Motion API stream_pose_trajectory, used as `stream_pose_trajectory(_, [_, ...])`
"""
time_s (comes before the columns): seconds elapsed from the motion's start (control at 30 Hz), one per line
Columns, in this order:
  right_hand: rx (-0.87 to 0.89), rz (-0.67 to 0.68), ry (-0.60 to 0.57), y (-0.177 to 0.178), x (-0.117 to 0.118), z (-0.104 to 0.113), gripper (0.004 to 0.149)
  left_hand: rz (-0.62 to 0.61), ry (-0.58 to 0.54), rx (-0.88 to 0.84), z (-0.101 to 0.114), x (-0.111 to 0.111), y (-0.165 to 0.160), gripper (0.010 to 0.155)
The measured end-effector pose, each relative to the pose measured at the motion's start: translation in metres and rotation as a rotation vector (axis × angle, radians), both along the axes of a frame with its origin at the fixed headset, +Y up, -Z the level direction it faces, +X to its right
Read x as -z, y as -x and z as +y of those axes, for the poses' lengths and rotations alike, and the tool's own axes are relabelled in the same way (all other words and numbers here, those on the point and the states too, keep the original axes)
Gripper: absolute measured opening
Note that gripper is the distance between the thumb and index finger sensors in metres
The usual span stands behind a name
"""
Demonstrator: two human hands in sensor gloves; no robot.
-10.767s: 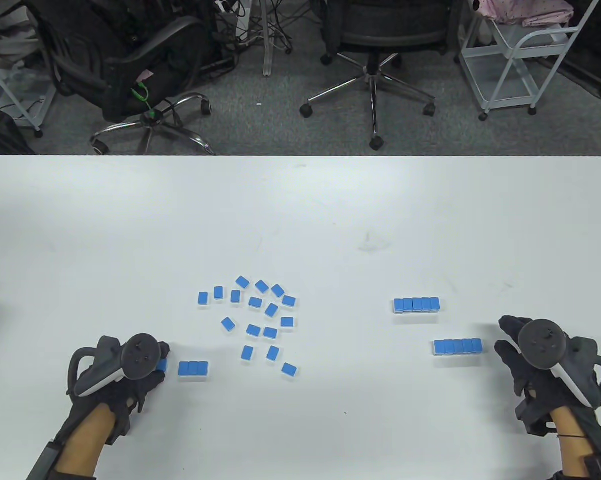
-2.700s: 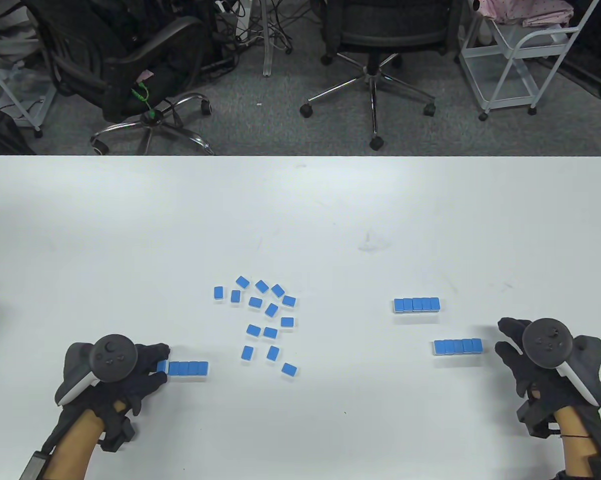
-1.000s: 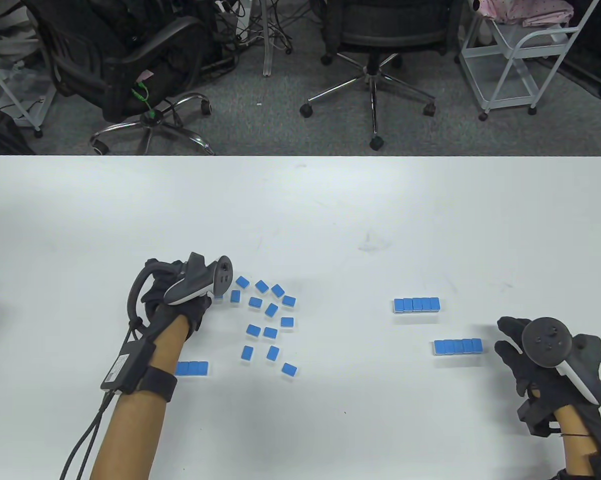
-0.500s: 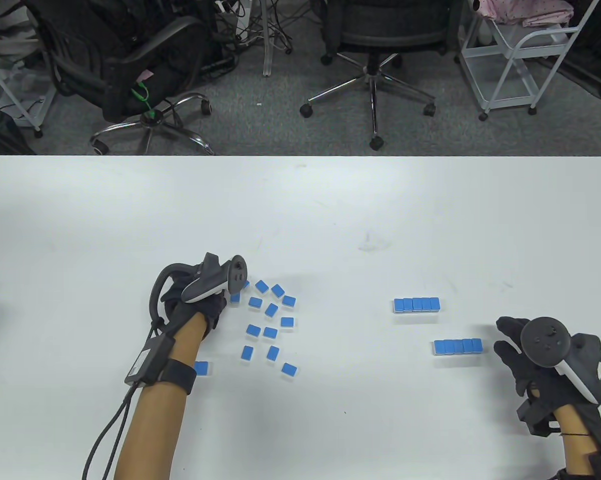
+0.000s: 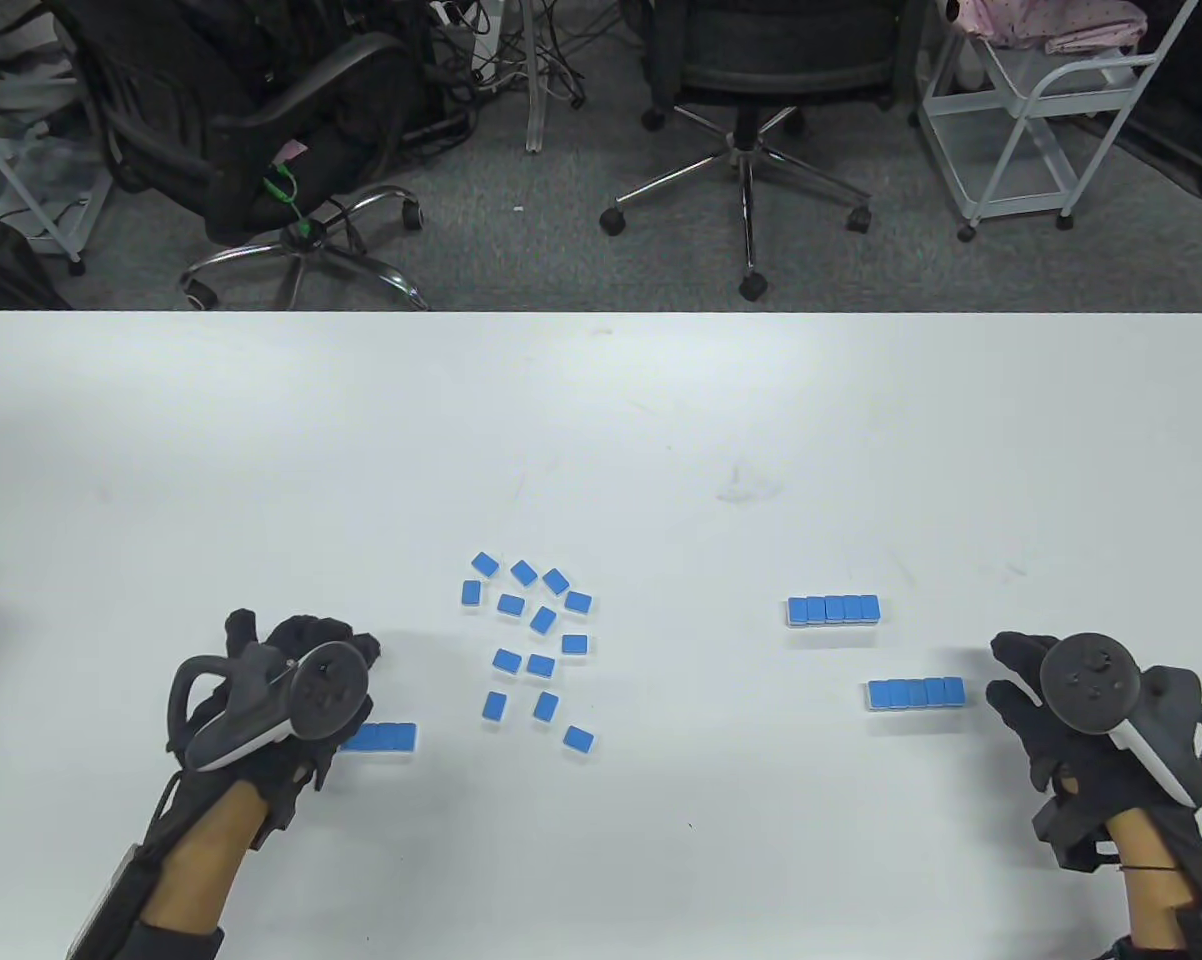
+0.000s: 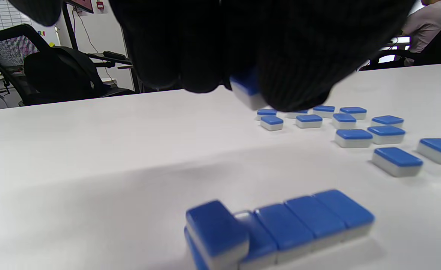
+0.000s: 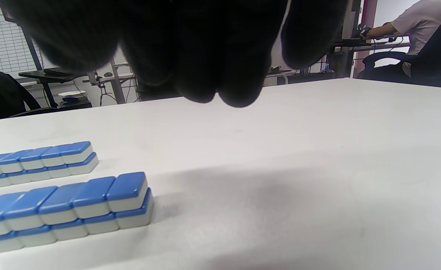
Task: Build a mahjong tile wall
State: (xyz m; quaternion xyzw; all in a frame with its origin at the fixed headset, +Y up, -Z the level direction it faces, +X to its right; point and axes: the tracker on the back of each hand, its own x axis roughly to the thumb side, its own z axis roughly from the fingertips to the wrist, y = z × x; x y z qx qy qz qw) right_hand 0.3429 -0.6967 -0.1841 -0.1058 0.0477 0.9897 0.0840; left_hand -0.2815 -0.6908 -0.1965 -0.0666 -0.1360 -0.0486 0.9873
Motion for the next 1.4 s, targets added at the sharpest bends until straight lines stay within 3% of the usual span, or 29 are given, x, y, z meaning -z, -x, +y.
stream_pose_trajectory(0.13, [0.005,-0.006,0.004,0.000,0.000,0.000,0.057,-0.009,-0.027,-0.001,-0.010,-0.013,0.006,0.058])
stream_pose_trajectory(0.8, [-0.004,0.008,0.004,0.002,-0.001,0.000,0.056,-0.018,0.084,0.080,-0.035,-0.010,0.000,0.059])
stream_pose_trajectory(1.4, [-0.004,0.012,0.003,0.003,-0.001,-0.001,0.057,-0.004,0.100,0.090,-0.036,-0.009,0.001,0.059])
